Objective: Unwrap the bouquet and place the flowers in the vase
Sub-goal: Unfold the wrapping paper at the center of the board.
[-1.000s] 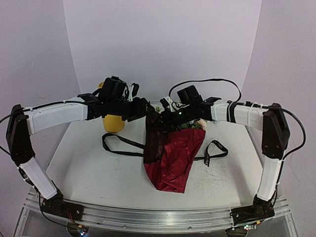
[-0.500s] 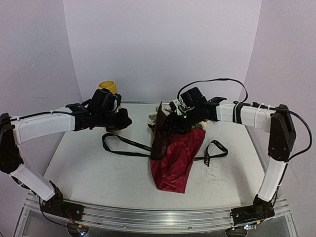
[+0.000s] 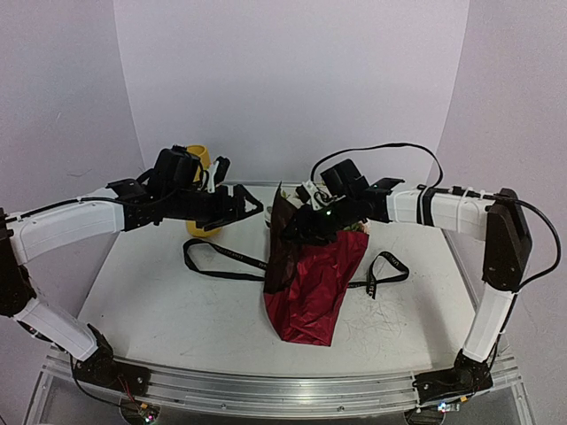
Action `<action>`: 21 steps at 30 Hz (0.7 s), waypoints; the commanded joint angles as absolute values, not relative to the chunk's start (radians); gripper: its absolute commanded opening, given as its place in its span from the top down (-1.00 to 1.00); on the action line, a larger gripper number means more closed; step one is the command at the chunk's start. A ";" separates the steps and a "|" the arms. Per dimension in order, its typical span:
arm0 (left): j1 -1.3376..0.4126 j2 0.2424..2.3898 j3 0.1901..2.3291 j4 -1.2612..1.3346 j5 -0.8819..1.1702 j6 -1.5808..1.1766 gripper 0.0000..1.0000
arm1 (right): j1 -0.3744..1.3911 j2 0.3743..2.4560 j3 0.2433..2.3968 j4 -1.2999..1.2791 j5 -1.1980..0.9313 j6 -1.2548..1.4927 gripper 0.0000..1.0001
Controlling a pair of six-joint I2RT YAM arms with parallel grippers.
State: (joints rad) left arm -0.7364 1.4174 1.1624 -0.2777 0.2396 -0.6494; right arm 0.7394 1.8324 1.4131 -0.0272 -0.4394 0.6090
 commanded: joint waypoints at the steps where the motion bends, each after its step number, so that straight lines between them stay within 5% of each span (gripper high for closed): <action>1: -0.735 1.401 1.214 -0.193 0.392 -0.578 -0.98 | 0.765 1.888 1.470 -0.008 -0.527 0.609 0.16; 8: -0.735 1.441 1.215 -0.194 0.325 -0.557 -0.99 | 0.778 1.939 1.520 -0.008 -0.517 0.628 0.18; 17: -0.735 1.532 1.288 -0.320 0.128 -0.543 -0.75 | 0.778 1.942 1.530 -0.008 -0.502 0.640 0.19; 21: -0.735 1.575 1.317 -0.331 0.127 -0.544 -0.37 | 0.778 1.949 1.539 -0.008 -0.503 0.633 0.20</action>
